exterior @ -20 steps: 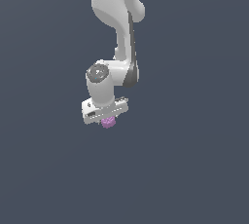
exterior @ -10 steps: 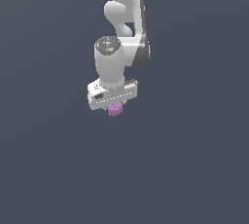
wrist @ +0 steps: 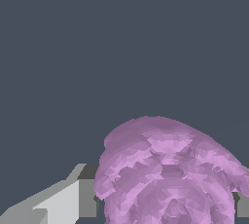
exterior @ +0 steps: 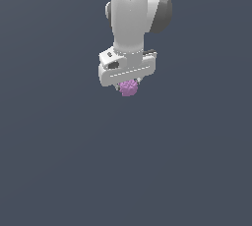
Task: Pick up the object and move it to a goal position.
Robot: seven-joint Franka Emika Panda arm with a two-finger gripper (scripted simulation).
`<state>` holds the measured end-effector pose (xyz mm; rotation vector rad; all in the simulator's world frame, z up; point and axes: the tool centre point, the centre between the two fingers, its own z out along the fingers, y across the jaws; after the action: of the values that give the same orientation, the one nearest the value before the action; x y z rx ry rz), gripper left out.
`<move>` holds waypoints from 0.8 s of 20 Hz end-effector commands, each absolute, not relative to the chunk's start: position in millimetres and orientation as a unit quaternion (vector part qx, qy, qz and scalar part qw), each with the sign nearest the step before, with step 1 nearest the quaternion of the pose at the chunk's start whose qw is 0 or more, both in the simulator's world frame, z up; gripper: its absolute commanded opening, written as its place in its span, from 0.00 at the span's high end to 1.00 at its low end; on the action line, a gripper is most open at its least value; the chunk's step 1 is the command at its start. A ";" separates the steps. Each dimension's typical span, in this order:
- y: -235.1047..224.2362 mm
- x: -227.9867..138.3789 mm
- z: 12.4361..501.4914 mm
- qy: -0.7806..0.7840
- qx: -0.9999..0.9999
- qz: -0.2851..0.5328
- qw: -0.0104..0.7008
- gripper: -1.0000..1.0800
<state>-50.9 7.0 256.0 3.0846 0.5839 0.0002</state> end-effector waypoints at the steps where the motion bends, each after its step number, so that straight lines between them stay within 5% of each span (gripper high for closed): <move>1: 20.3 -58.7 284.2 0.186 0.983 0.000 0.001 1.00; 16: 85.3 -88.9 420.8 0.186 0.983 0.000 0.001 1.00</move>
<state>-86.6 80.8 411.1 3.0849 0.5856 0.0018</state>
